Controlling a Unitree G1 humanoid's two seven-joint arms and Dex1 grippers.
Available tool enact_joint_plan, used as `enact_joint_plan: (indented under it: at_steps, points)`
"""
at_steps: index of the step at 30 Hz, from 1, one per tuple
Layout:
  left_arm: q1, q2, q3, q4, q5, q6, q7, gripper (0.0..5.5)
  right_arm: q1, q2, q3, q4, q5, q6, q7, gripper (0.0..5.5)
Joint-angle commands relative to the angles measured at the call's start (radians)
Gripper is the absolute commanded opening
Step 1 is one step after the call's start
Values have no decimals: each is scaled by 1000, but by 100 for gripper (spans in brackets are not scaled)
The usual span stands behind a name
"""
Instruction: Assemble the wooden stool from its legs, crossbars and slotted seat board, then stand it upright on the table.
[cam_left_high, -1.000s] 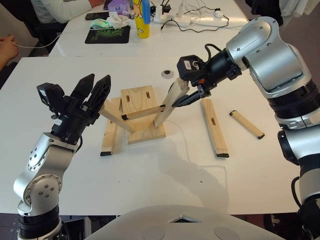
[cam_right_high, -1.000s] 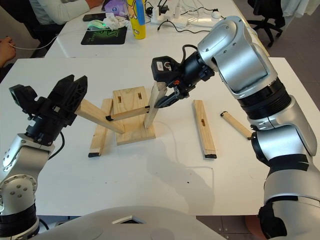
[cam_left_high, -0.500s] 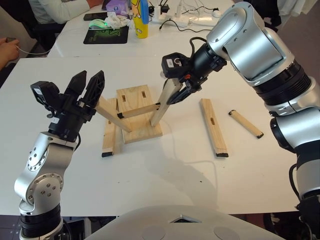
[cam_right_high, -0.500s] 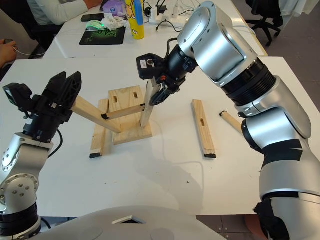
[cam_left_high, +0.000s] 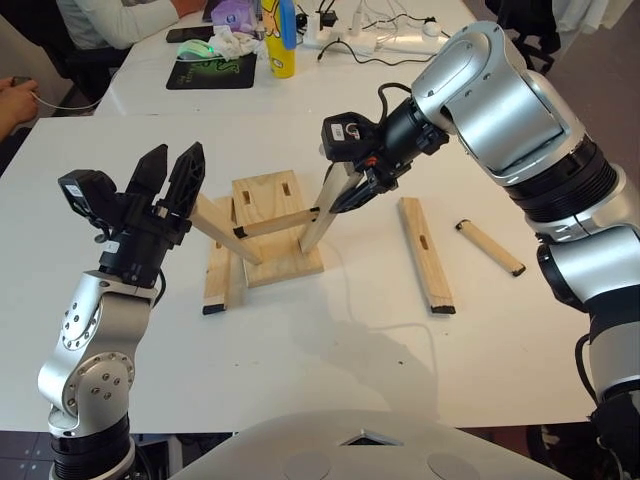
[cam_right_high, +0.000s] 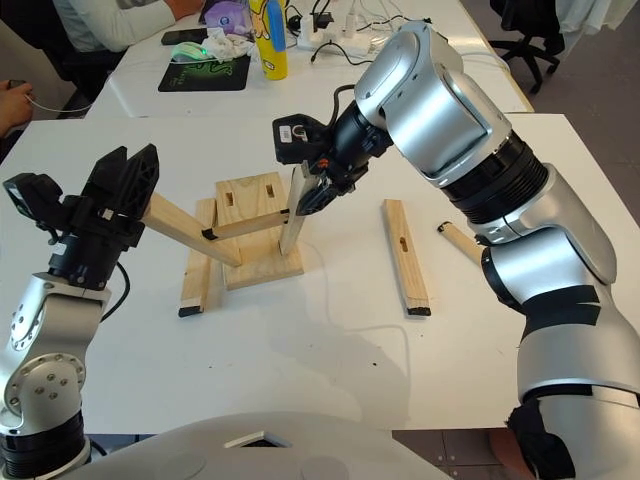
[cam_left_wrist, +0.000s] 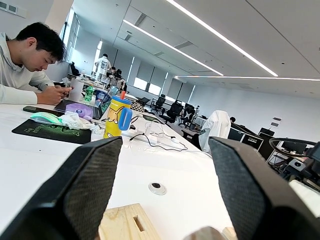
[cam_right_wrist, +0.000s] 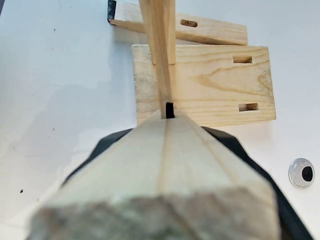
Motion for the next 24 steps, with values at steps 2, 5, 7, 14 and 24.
enact_joint_plan:
  at_steps: [2,5,7,14,24]
  points:
    - [1,23,-82,28,-4,106,-23,318,172,193,-26,18,133,50,-22,205]
    - [-13,37,-79,36,-11,114,-33,318,203,163,-76,-11,138,59,-25,205]
    - [-24,46,-76,45,-17,118,-38,318,214,160,-115,-17,150,72,-38,206]
    - [-66,68,-82,75,-26,135,-53,318,229,220,-286,-17,213,99,-160,298]
    - [-105,95,-73,115,-34,153,-92,318,274,157,-379,-59,247,73,-210,298]
